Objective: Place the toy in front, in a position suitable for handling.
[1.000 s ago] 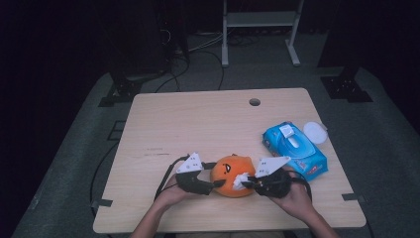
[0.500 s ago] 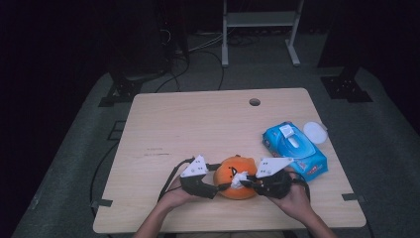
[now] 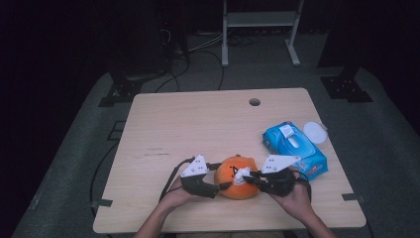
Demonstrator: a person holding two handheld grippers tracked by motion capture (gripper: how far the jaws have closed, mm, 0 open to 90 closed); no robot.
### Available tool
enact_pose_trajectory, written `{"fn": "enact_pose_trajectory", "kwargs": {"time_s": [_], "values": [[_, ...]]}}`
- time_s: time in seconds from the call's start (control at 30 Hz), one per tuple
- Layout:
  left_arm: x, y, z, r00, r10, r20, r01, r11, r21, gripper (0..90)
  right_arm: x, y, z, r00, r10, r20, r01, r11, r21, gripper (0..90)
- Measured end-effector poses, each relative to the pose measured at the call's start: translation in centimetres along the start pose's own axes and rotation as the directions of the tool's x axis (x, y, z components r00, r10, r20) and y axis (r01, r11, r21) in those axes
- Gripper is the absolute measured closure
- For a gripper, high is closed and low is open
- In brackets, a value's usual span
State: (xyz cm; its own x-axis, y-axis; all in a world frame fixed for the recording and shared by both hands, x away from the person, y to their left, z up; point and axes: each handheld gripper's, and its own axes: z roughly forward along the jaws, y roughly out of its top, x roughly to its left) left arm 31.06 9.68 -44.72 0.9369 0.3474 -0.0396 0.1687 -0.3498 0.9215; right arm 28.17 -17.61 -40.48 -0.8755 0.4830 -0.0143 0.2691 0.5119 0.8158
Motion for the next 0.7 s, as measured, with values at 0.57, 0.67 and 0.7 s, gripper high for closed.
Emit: {"fn": "enact_pose_trajectory", "kwargs": {"time_s": [0.57, 0.67, 0.7], "values": [[-0.8, 0.6, 0.5, 0.9999, 0.012, -0.012, -0.011, 0.9996, 0.025, 16.6, 0.0, 0.6, -0.6, 0.9990, -0.003, 0.044, 0.004, 1.000, -0.027, 80.7], [-0.2, 0.0, 0.5, 0.9993, -0.039, -0.001, 0.039, 0.9987, 0.034, 16.3, -1.3, -0.5, -0.7, 0.9967, 0.036, 0.073, -0.037, 0.999, 0.009, 80.7], [-0.3, 0.1, 0.5, 0.9998, -0.019, -0.007, 0.020, 0.9992, 0.035, 20.0, -1.3, -0.5, -0.7, 0.9968, 0.045, 0.067, -0.045, 0.999, 0.008, 80.7]]}}
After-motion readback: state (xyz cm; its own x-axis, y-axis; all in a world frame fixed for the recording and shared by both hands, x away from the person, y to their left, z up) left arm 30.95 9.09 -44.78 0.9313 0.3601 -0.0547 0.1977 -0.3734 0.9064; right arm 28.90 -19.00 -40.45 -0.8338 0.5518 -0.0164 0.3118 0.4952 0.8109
